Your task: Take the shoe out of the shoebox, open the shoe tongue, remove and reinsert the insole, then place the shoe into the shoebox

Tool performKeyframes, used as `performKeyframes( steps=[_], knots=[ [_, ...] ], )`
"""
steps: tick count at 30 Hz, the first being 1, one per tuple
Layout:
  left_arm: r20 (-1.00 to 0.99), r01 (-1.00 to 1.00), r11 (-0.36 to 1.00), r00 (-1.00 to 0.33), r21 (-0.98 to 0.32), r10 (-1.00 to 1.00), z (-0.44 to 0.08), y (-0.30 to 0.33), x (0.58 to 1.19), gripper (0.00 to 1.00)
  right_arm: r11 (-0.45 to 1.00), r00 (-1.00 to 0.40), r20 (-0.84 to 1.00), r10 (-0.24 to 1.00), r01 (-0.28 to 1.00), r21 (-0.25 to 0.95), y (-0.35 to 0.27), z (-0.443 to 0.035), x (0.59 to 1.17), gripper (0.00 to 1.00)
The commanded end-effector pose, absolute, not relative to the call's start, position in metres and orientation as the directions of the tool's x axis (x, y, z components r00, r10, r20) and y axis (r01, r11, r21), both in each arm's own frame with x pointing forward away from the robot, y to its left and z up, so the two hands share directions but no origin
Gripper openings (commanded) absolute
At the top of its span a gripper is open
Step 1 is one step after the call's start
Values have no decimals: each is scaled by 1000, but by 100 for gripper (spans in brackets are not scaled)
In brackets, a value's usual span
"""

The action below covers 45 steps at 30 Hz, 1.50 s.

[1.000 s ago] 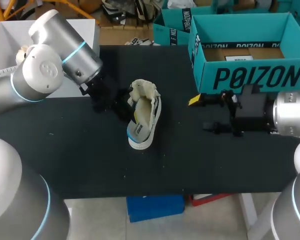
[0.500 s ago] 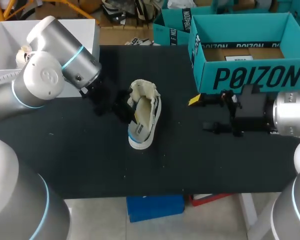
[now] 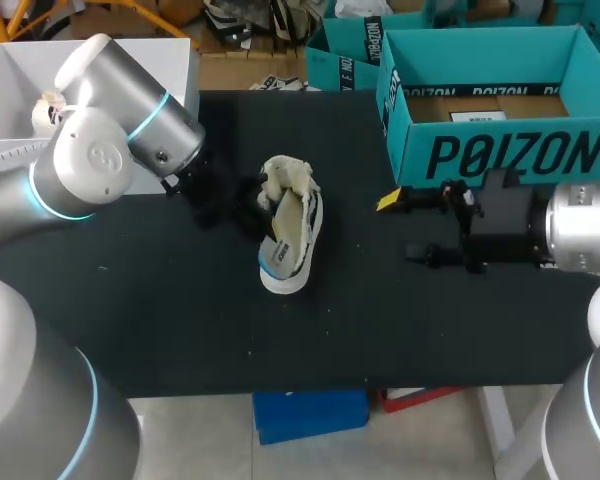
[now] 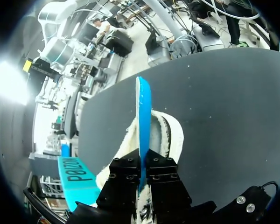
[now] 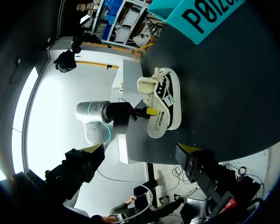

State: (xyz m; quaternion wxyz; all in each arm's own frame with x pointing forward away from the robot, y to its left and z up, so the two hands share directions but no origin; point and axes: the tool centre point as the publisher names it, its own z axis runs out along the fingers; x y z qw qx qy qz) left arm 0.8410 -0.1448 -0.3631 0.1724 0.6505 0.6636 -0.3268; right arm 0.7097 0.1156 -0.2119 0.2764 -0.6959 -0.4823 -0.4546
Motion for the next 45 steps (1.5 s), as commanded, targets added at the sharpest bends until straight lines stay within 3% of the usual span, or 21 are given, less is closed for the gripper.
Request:
performKeyframes(
  steps=[1, 19, 32, 45],
  knots=[
    [-657, 976, -65, -91, -210, 749, -360, -150, 843, 0, -382, 122, 899, 421, 923, 53, 116, -212, 710, 100],
    [-742, 964, -75, -146, -256, 654, -324, -149, 805, 0, -382, 122, 899, 421, 923, 53, 116, -212, 710, 100],
    [-762, 938, -51, -245, -342, 600, -335, -153, 792, 0, -382, 122, 899, 421, 923, 53, 116, -212, 710, 100],
    [-748, 948, -23, -235, -317, 621, -341, -148, 816, 0, -382, 122, 899, 421, 923, 53, 116, -212, 710, 100]
  ],
)
